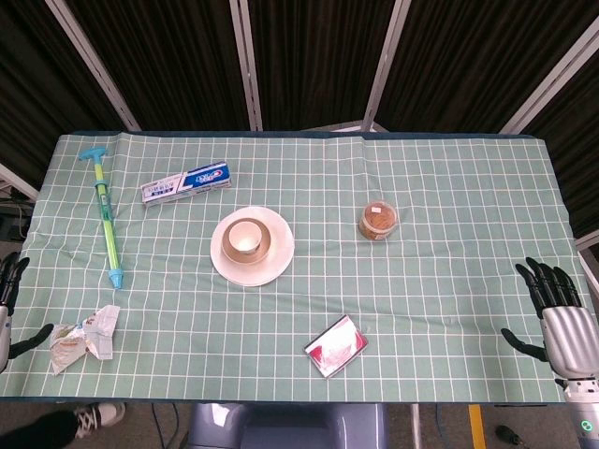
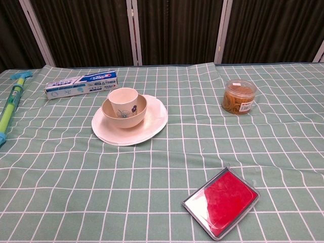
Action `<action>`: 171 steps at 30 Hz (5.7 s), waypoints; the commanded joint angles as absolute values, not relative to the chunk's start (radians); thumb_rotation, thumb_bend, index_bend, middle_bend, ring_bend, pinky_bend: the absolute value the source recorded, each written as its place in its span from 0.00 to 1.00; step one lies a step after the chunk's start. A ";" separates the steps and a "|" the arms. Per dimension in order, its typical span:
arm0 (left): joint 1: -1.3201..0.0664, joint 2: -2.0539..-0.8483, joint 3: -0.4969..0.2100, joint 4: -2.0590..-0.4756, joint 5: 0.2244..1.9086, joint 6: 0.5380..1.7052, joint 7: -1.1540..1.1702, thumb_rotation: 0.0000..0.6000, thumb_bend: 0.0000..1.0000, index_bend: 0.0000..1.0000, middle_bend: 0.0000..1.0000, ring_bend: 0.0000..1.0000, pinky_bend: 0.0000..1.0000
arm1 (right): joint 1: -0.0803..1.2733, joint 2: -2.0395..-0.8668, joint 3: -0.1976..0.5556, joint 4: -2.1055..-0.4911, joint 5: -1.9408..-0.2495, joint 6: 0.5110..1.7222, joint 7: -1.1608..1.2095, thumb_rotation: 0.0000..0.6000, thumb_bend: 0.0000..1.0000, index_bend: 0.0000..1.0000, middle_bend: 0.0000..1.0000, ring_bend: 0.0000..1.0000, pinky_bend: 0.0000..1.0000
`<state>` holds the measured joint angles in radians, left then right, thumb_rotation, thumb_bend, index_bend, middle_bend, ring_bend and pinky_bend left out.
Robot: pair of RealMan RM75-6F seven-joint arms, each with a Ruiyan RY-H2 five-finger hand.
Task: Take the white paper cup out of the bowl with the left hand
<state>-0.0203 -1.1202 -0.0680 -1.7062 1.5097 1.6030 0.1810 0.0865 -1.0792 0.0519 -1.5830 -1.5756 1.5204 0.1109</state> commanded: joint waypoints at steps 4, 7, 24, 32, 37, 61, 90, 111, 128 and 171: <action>-0.021 -1.121 -0.067 -1.707 1.510 1.600 0.181 1.00 0.02 0.00 0.00 0.00 0.00 | 0.086 -1.079 0.052 -1.584 -1.578 1.524 0.112 1.00 0.09 0.01 0.00 0.00 0.00; -0.021 -1.121 -0.067 -1.707 1.511 1.602 0.181 1.00 0.02 0.00 0.00 0.00 0.00 | 0.085 -1.078 0.052 -1.583 -1.577 1.525 0.113 1.00 0.09 0.01 0.00 0.00 0.00; -0.251 -1.189 -0.199 -1.697 1.468 1.381 0.256 1.00 0.07 0.20 0.00 0.00 0.00 | 0.092 -1.068 0.065 -1.585 -1.557 1.512 0.154 1.00 0.09 0.01 0.00 0.00 0.00; -0.436 -1.298 -0.280 -1.642 1.336 1.191 0.379 1.00 0.12 0.39 0.00 0.00 0.00 | 0.088 -1.058 0.070 -1.579 -1.554 1.521 0.195 1.00 0.09 0.02 0.00 0.00 0.00; -0.518 -1.362 -0.292 -1.609 1.273 1.121 0.458 1.00 0.12 0.44 0.00 0.00 0.00 | 0.087 -1.053 0.073 -1.573 -1.550 1.523 0.217 1.00 0.09 0.02 0.00 0.00 0.00; -0.775 -1.664 -0.301 -1.352 1.077 0.984 0.606 1.00 0.25 0.53 0.00 0.00 0.00 | 0.083 -1.033 0.090 -1.548 -1.515 1.513 0.318 1.00 0.09 0.02 0.00 0.00 0.00; -0.867 -1.749 -0.265 -1.258 1.002 0.988 0.621 1.00 0.44 0.68 0.00 0.00 0.00 | 0.080 -1.026 0.108 -1.524 -1.496 1.512 0.387 1.00 0.09 0.02 0.00 0.00 0.00; -0.641 -1.269 -0.002 -1.812 1.193 1.083 0.547 1.00 0.45 0.68 0.00 0.00 0.00 | 0.068 -1.027 0.099 -1.556 -1.526 1.544 0.332 1.00 0.09 0.02 0.00 0.00 0.00; -0.814 -1.206 0.046 -1.947 0.932 0.793 0.656 1.00 0.46 0.68 0.00 0.00 0.00 | 0.067 -1.022 0.105 -1.559 -1.518 1.547 0.340 1.00 0.09 0.02 0.00 0.00 0.00; -0.924 -1.261 0.149 -1.983 0.778 0.924 0.759 1.00 0.38 0.15 0.00 0.00 0.00 | 0.064 -1.026 0.103 -1.565 -1.533 1.558 0.325 1.00 0.09 0.03 0.00 0.00 0.00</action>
<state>-0.9240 -1.2613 0.1485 -1.9831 0.7786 0.9245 0.7593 0.0643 -1.0257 0.1025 -1.5651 -1.5326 1.5579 0.3250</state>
